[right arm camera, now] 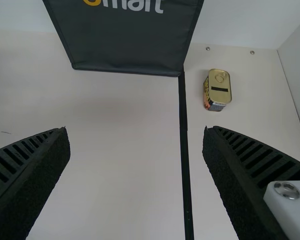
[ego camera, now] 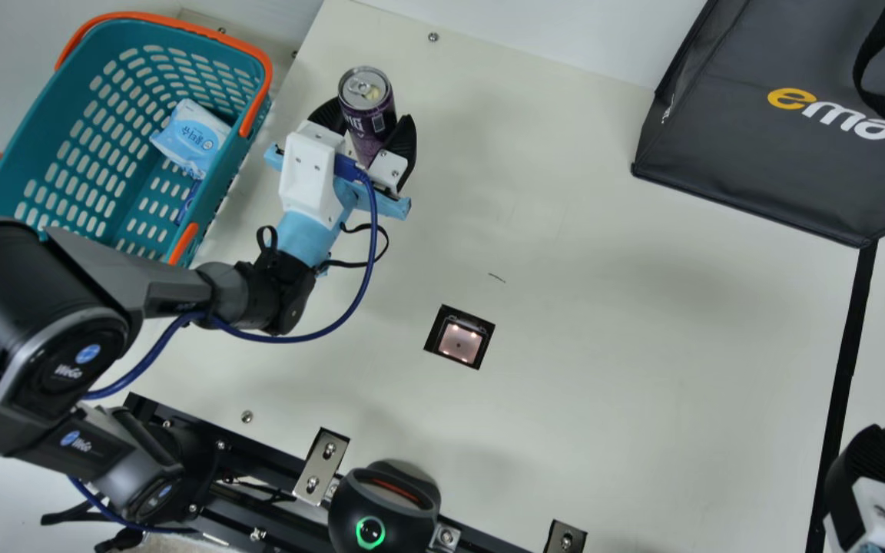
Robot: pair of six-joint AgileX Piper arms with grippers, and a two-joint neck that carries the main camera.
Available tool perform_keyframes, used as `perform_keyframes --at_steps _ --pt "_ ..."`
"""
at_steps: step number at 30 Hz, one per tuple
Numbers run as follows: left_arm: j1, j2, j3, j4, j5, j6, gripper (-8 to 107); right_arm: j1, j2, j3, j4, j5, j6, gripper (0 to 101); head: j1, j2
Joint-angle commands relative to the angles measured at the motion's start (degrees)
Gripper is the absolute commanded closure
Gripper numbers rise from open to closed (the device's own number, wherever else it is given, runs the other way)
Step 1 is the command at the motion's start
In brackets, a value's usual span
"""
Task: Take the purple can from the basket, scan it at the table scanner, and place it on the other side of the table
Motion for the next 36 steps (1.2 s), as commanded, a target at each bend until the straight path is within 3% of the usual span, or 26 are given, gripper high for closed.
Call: perform_keyframes --at_steps 1,27,36 --pt "0.1 0.1 -0.2 -0.1 0.0 -0.1 97 0.0 0.0 0.0 0.0 0.0 0.0 6 -1.7 0.2" --pt "0.7 1.1 0.5 0.4 0.0 -1.7 10 0.0 0.0 0.0 0.0 0.0 0.0 6 -1.7 0.2" --pt "0.7 -2.7 2.1 0.9 0.0 -1.5 9 0.0 0.0 0.0 0.0 0.0 0.0 6 -1.7 0.2"
